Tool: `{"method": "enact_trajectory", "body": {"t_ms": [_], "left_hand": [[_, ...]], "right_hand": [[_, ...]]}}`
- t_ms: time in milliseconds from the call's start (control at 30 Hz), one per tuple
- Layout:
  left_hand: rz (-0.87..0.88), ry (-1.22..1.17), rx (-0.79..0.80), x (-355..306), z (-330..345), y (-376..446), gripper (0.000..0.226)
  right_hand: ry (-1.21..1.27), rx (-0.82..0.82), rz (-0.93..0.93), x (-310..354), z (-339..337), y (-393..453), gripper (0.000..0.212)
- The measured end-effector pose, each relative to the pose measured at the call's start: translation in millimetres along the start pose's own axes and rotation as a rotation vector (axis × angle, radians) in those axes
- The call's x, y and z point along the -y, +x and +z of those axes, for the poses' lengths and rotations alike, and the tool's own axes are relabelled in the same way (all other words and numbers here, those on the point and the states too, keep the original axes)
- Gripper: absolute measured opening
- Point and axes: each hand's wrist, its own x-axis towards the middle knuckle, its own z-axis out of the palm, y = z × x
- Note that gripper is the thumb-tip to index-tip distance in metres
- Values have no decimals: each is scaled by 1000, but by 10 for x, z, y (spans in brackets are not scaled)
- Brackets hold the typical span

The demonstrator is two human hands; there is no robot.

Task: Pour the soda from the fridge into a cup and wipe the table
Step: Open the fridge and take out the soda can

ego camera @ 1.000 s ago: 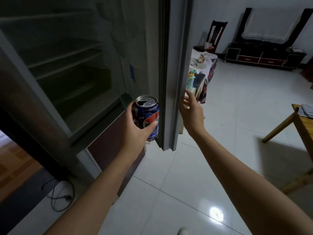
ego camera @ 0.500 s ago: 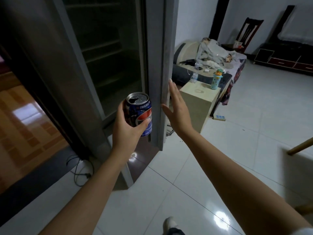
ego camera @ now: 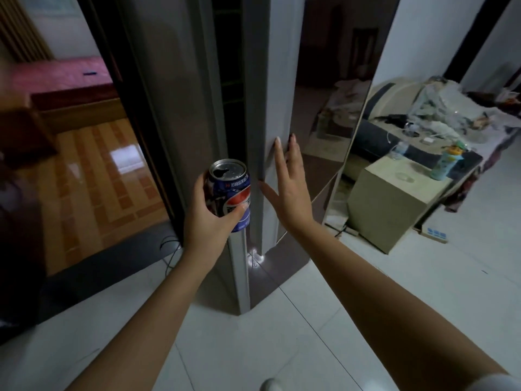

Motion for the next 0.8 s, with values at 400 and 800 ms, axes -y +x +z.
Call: {"method": "enact_trajectory", "body": {"t_ms": [400,800], "left_hand": [[-59,36,-144,138,27,357,85],[-86,52,-159,233,81,497,85]], "right_hand": [[-3,89,-141,-72,436,493,75],[-90,172,-168,-129,658,696,85]]}}
